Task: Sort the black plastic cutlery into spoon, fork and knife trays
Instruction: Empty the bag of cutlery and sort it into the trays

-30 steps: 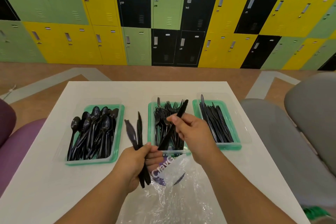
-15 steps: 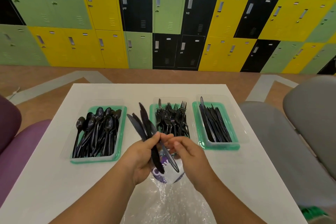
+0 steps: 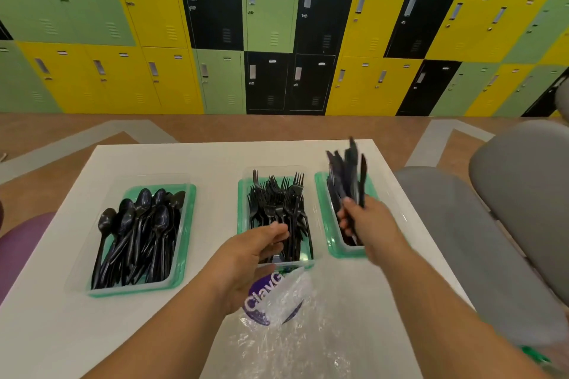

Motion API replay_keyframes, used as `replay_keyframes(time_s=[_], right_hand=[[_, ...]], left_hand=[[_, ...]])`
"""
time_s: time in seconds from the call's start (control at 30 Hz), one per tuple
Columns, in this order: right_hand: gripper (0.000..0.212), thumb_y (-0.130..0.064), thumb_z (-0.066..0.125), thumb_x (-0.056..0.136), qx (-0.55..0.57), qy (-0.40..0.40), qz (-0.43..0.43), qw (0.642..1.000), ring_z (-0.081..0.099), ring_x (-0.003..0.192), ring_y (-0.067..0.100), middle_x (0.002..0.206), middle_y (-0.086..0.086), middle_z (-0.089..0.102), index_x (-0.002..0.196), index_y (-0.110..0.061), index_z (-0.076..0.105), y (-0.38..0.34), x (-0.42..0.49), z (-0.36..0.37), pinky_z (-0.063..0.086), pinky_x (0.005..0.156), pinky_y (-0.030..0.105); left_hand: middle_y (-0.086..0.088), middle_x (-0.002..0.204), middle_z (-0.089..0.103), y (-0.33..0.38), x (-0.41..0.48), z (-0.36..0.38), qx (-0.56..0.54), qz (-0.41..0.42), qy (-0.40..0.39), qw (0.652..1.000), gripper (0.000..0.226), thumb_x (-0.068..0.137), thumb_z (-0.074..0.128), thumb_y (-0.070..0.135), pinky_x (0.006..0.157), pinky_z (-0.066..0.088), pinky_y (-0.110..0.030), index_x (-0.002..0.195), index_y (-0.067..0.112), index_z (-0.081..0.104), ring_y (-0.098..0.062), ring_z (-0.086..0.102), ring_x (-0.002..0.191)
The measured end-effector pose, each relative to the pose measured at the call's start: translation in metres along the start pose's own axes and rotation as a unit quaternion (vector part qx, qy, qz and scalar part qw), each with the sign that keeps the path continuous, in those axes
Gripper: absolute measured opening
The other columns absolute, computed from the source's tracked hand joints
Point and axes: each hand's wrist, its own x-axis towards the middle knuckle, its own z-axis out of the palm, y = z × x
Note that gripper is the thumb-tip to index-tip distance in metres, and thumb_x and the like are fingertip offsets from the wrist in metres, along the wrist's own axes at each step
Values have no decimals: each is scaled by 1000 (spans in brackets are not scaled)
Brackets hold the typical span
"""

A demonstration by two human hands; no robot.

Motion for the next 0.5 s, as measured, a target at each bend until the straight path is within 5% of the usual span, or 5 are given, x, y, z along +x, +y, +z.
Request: replay_keyframes(time_s=[0.07, 0.2, 0.33, 0.4, 0.5], right_hand=[[19, -18, 47, 98, -104, 58, 13, 993, 54, 65, 19, 76, 6, 63, 93, -8, 62, 10, 35, -15, 44, 61, 29], [28, -23, 48, 98, -262, 36, 66, 962, 59, 78, 26, 93, 14, 68, 109, 0, 60, 27, 74, -18, 47, 70, 30], [44, -40, 48, 97, -433, 26, 47, 900, 51, 71, 22, 100, 16, 64, 108, 1, 61, 29, 79, -9, 33, 49, 25], [46, -48, 56, 90, -449, 74, 6, 890, 52, 72, 24, 98, 15, 62, 98, -3, 58, 34, 80, -5, 33, 49, 25], [50, -48, 65, 84, -446, 88, -32, 890, 58, 90, 28, 106, 12, 56, 109, -7, 53, 41, 79, -2, 42, 65, 30]], left_hand=[[2, 111, 71, -3, 0, -8, -14, -2, 22, 1000, 25, 90, 60, 29, 98, 48, -40, 109, 17, 70, -16, 61, 110], [0, 110, 70, -9, 1, -21, -10, 11, 54, 998, 23, 93, 56, 28, 92, 51, -36, 109, 17, 69, -18, 63, 107], [-2, 110, 71, -14, 3, -31, -15, 11, 65, 998, 24, 95, 51, 26, 93, 50, -37, 108, 15, 68, -20, 64, 105], [-3, 110, 70, -15, 3, -34, -16, 10, 74, 997, 23, 96, 50, 25, 93, 50, -37, 107, 15, 68, -20, 65, 104], [-2, 107, 71, -17, 1, -36, 5, 16, 85, 996, 22, 95, 51, 27, 87, 51, -33, 105, 17, 69, -19, 65, 101]])
